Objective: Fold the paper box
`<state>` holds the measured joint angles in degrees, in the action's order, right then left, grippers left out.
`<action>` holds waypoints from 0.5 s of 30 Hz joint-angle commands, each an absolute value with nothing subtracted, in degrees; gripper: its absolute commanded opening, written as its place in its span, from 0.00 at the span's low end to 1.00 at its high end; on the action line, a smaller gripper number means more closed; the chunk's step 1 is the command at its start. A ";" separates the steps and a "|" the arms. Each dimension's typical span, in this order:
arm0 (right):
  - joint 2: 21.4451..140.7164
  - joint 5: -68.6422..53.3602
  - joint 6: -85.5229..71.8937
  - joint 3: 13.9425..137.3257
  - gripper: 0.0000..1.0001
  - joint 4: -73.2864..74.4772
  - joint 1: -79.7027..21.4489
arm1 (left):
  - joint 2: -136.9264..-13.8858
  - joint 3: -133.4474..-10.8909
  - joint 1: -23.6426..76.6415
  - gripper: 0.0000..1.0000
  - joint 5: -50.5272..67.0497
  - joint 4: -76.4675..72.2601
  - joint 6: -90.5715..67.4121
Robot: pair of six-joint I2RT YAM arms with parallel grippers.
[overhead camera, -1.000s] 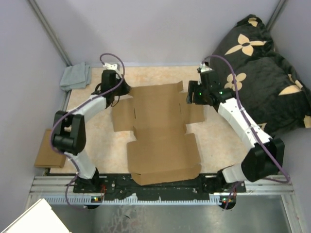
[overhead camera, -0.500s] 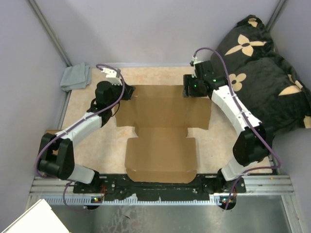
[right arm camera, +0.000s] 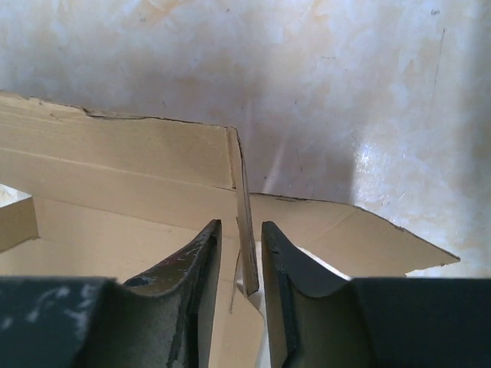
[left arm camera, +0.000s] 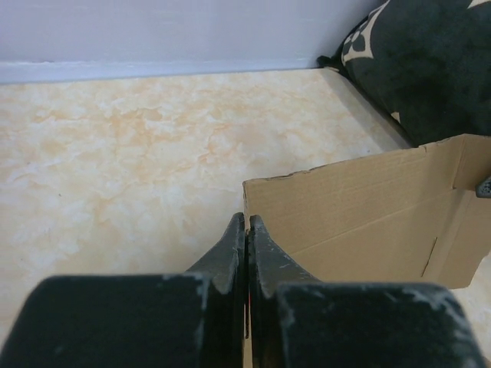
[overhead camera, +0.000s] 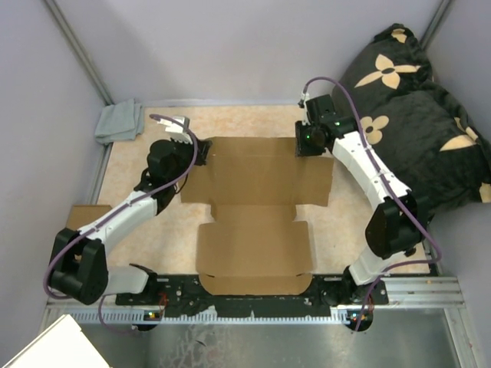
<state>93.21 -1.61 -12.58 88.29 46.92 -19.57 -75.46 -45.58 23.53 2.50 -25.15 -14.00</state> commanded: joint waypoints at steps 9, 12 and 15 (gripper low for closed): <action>96.34 4.22 -10.94 92.99 0.00 42.48 -21.01 | -70.66 -44.69 25.82 0.09 -2.45 -28.13 -10.31; 90.56 5.88 -10.25 85.68 0.00 29.71 -22.48 | -69.66 -45.98 26.16 0.37 -3.17 -25.81 -10.20; 83.85 7.31 -9.84 75.27 0.00 14.29 -23.74 | -68.56 -47.71 26.75 0.54 -3.41 -23.46 -9.86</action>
<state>93.89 3.51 -11.27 83.74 35.64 -22.04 -71.09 -44.60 25.87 -2.02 -25.28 -11.03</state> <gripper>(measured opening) 0.009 0.464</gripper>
